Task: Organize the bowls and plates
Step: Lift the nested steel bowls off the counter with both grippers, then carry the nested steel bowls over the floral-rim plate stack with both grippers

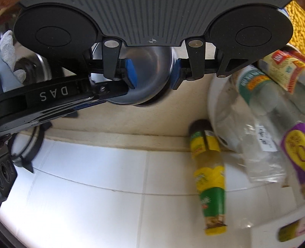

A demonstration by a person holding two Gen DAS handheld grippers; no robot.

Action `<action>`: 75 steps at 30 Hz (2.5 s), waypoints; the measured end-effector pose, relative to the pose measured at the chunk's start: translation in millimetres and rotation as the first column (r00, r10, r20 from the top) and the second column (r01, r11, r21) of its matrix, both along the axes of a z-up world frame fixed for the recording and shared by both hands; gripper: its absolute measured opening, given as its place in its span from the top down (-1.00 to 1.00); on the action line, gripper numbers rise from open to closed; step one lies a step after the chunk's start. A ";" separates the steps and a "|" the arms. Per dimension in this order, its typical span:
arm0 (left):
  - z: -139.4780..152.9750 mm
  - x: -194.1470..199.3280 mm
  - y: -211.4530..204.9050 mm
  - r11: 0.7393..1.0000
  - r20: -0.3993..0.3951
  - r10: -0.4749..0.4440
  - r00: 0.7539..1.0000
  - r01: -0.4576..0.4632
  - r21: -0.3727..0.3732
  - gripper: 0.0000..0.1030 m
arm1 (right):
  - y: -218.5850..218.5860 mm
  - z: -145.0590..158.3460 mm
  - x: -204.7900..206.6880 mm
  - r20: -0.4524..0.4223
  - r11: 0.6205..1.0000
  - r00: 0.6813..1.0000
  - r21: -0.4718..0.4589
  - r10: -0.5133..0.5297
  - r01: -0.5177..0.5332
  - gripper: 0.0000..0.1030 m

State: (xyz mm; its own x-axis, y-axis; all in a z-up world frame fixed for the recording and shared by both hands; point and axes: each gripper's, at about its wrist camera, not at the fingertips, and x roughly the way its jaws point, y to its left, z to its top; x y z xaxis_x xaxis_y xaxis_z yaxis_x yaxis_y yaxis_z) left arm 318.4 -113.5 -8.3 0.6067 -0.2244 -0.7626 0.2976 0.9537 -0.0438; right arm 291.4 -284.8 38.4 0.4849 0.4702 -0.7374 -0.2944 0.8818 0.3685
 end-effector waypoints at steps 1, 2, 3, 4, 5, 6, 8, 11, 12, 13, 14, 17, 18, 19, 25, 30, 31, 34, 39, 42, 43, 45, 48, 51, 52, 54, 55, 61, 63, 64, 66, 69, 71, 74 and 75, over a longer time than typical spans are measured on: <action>1.3 -0.7 2.9 1.000 0.015 0.008 1.000 -0.008 0.007 0.02 | -2.7 -1.4 1.1 -0.006 1.000 1.000 -0.001 -0.005 0.005 0.04; 2.9 -1.3 6.1 1.000 0.025 0.012 1.000 -0.012 0.008 -0.06 | -4.3 -3.3 1.4 -0.007 1.000 1.000 0.001 -0.013 0.013 0.04; 4.2 -3.7 9.8 1.000 0.028 0.015 0.999 -0.015 0.002 -0.16 | -6.4 -5.5 0.6 -0.010 1.000 1.000 0.001 -0.019 0.019 0.04; 5.1 -5.7 13.2 1.000 0.030 0.017 0.999 -0.017 -0.008 -0.19 | -7.1 -7.5 0.8 -0.016 1.000 1.000 0.001 -0.022 0.022 0.04; 5.1 -8.2 16.5 1.000 0.032 0.015 0.999 -0.015 -0.015 -0.19 | -8.6 -9.3 -0.1 -0.021 1.000 0.999 0.005 -0.027 0.027 0.04; 4.7 -11.2 18.7 1.000 0.035 0.013 0.999 -0.012 -0.016 -0.20 | -9.8 -10.9 -1.5 -0.026 0.999 0.999 0.008 -0.031 0.031 0.04; 2.7 -19.3 21.1 1.000 0.036 0.000 0.999 0.001 -0.018 -0.26 | -11.9 -12.8 -5.5 -0.032 0.999 0.999 0.018 -0.033 0.034 0.04; -6.1 -31.7 22.7 0.999 0.030 -0.044 0.999 0.044 -0.022 -0.37 | -11.2 -14.1 -7.3 -0.040 0.999 0.998 0.024 -0.037 0.038 0.03; -8.7 -35.6 22.8 0.998 0.024 -0.058 0.998 0.059 -0.021 -0.39 | -10.8 -14.5 -7.5 -0.042 0.999 0.998 0.029 -0.037 0.038 0.03; -11.3 -39.0 22.7 0.997 0.018 -0.075 0.997 0.076 -0.020 -0.40 | -10.8 -15.2 -8.0 -0.045 0.998 0.998 0.037 -0.038 0.040 0.03; -14.2 -41.1 22.1 0.996 0.015 -0.090 0.996 0.090 -0.019 -0.42 | -10.8 -16.0 -8.1 -0.049 0.998 0.998 0.044 -0.043 0.045 0.03; -21.8 -47.3 18.7 0.992 0.006 -0.124 0.992 0.124 -0.004 -0.51 | -9.0 -17.7 -10.0 -0.057 0.997 0.997 0.054 -0.044 0.047 0.02; -23.9 -49.3 17.3 0.991 0.003 -0.135 0.991 0.135 0.005 -0.53 | -8.5 -18.4 -10.3 -0.062 0.997 0.997 0.055 -0.045 0.048 0.02; -26.0 -50.7 15.9 0.989 0.003 -0.146 0.989 0.146 0.013 -0.55 | -7.9 -19.3 -10.3 -0.069 0.997 0.997 0.057 -0.046 0.050 0.01; -42.9 -53.4 9.6 0.977 -0.012 -0.206 0.979 0.206 0.055 -0.67 | -1.4 -23.9 -9.9 -0.092 0.997 0.994 0.049 -0.055 0.060 -0.13; -58.6 -44.4 8.4 0.961 -0.043 -0.269 0.962 0.271 0.054 -0.70 | 2.8 -29.7 -6.1 -0.118 0.994 0.989 0.045 -0.089 0.095 -0.15; -60.9 -42.3 8.3 0.957 -0.047 -0.282 0.958 0.284 0.052 -0.70 | 4.4 -31.6 -5.5 -0.124 0.995 0.988 0.038 -0.088 0.093 -0.17; -66.3 -37.2 8.3 0.948 -0.043 -0.312 0.949 0.314 0.053 -0.70 | 6.9 -37.5 -3.8 -0.136 0.994 0.985 0.027 -0.101 0.106 -0.26; -75.0 -27.5 9.9 0.929 -0.055 -0.359 0.932 0.362 0.070 -0.71 | 8.9 -45.0 0.1 -0.156 0.991 0.980 0.027 -0.126 0.131 -0.26; -81.1 -20.6 11.5 0.924 -0.072 -0.372 0.925 0.377 0.068 -0.71 | 9.5 -47.5 1.4 -0.156 0.990 0.978 0.021 -0.137 0.142 -0.29; -82.6 -18.8 11.7 0.922 -0.075 -0.376 0.924 0.381 0.065 -0.71 | 9.1 -48.4 2.1 -0.159 0.989 0.977 0.021 -0.141 0.146 -0.30; -85.5 -14.1 11.3 0.918 -0.082 -0.388 0.918 0.393 0.056 -0.72 | 8.8 -49.5 3.5 -0.159 0.989 0.977 0.019 -0.142 0.147 -0.30; -89.7 -9.4 9.1 0.909 -0.086 -0.407 0.909 0.413 0.057 -0.80 | 9.2 -52.8 6.4 -0.162 0.990 0.977 0.011 -0.139 0.143 -0.30; -93.3 -5.0 7.8 0.905 -0.089 -0.416 0.905 0.421 0.053 -0.86 | 8.5 -57.8 9.9 -0.175 0.991 0.976 0.009 -0.132 0.136 -0.30; -94.5 -3.3 7.4 0.904 -0.090 -0.418 0.904 0.424 0.051 -0.87 | 8.1 -59.2 10.5 -0.178 0.991 0.975 0.011 -0.130 0.134 -0.31; -96.2 -1.3 6.4 0.901 -0.093 -0.425 0.901 0.430 0.052 -0.90 | 7.1 -61.7 12.5 -0.186 0.991 0.974 0.014 -0.126 0.131 -0.31; -97.1 0.3 5.3 0.899 -0.095 -0.428 0.899 0.434 0.054 -0.91 | 6.5 -62.9 13.9 -0.190 0.991 0.974 0.014 -0.126 0.131 -0.32; -100.4 7.2 -5.6 0.888 -0.105 -0.444 0.890 0.452 0.081 -0.96 | -0.5 -65.8 15.2 -0.193 0.989 0.970 0.007 -0.147 0.151 -0.33; -101.3 10.4 -13.3 0.886 -0.106 -0.444 0.890 0.454 0.094 -0.97 | -5.9 -67.2 15.6 -0.195 0.987 0.968 0.003 -0.155 0.159 -0.33; -101.6 11.8 -17.3 0.885 -0.108 -0.445 0.889 0.455 0.100 -0.98 | -9.3 -68.0 15.8 -0.196 0.986 0.967 0.003 -0.162 0.166 -0.34; -102.4 14.2 -26.0 0.880 -0.105 -0.451 0.886 0.461 0.115 -0.99 | -16.2 -69.2 16.4 -0.196 0.981 0.962 -0.007 -0.191 0.194 -0.36; -103.6 17.5 -40.2 0.871 -0.103 -0.464 0.880 0.475 0.128 -0.99 | -27.2 -70.6 17.9 -0.198 0.976 0.957 0.002 -0.211 0.216 -0.36; -104.6 20.6 -48.3 0.860 -0.100 -0.480 0.872 0.490 0.142 -0.99 | -33.3 -70.6 19.0 -0.195 0.974 0.956 0.007 -0.220 0.226 -0.36; -108.4 25.4 -54.9 0.840 -0.088 -0.508 0.857 0.515 0.169 -1.00 | -41.4 -70.7 21.6 -0.189 0.972 0.955 0.016 -0.228 0.236 -0.38; -110.2 27.5 -55.7 0.833 -0.088 -0.517 0.852 0.524 0.177 -1.00 | -42.9 -71.9 23.8 -0.192 0.971 0.954 0.017 -0.230 0.237 -0.38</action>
